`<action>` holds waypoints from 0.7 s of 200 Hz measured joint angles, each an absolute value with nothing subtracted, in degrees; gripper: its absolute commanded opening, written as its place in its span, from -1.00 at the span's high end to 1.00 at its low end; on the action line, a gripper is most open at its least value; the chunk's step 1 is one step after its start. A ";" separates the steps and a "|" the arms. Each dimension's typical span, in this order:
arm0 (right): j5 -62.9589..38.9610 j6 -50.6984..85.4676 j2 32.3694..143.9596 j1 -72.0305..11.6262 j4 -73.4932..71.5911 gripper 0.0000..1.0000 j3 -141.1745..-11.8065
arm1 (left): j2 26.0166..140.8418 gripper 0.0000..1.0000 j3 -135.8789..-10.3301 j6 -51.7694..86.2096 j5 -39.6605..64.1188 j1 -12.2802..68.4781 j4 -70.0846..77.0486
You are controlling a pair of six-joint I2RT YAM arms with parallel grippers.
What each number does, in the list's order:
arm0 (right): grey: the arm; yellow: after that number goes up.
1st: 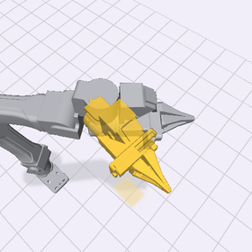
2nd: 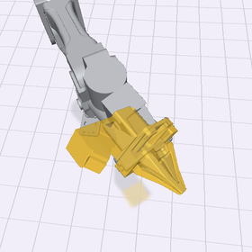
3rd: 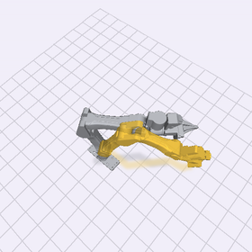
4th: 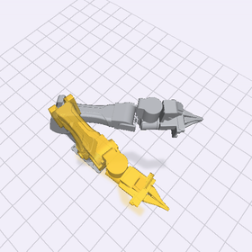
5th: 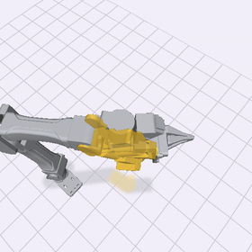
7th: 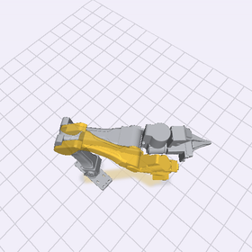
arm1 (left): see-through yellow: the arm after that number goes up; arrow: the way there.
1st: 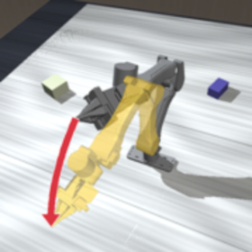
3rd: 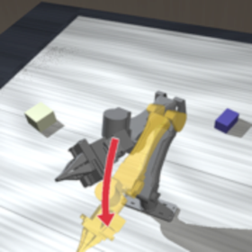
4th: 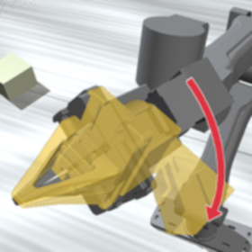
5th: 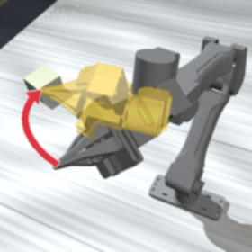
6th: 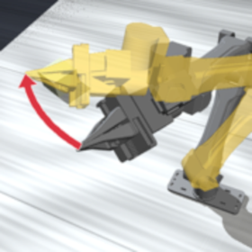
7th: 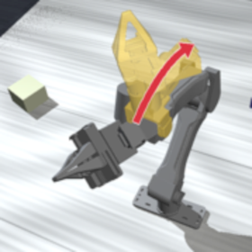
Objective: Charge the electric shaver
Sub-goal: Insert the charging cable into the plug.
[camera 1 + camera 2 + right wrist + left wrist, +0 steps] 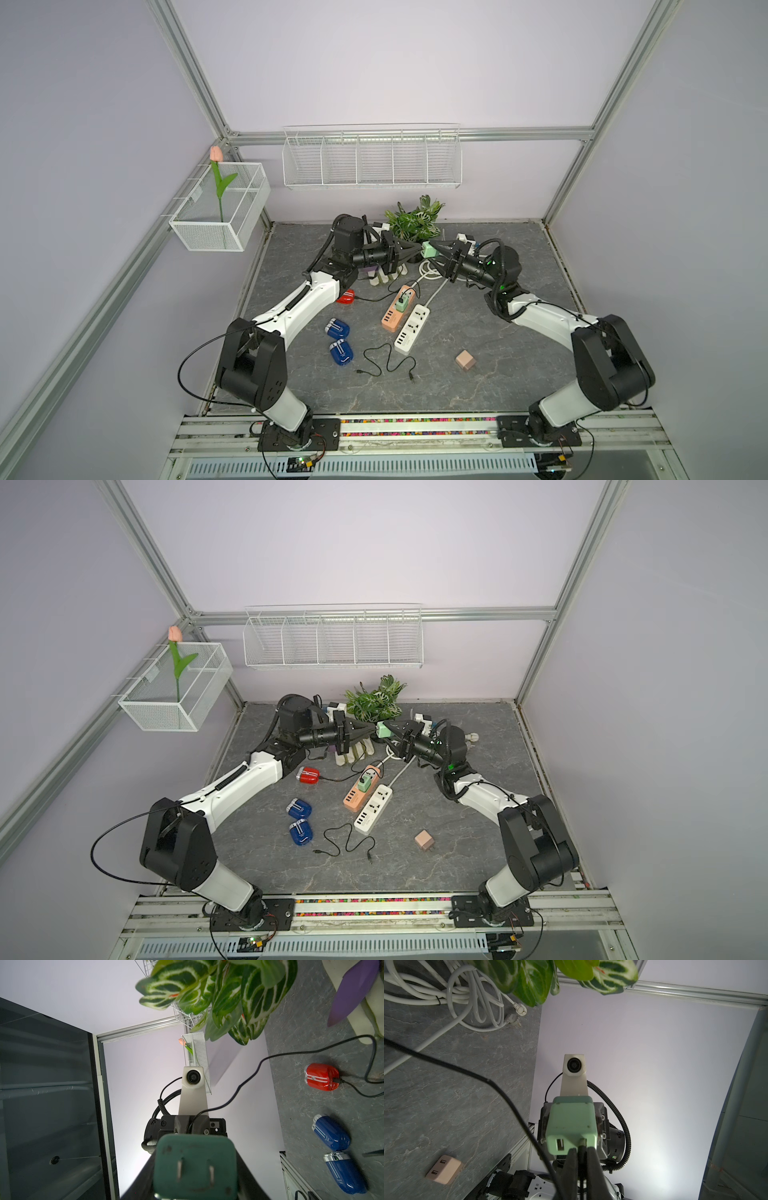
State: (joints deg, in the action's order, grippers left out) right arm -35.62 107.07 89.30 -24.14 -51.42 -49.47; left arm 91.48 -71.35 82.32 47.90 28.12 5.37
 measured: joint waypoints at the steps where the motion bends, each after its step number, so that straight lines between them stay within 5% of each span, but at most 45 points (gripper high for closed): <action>1: -35.62 107.04 89.30 -24.14 -51.40 0.86 -49.50 | 91.50 1.00 -71.46 82.24 47.90 28.12 5.19; 140: -34.63 104.75 89.62 -24.93 -43.62 0.86 -52.51 | 94.48 1.00 -78.32 76.95 47.90 27.92 -6.68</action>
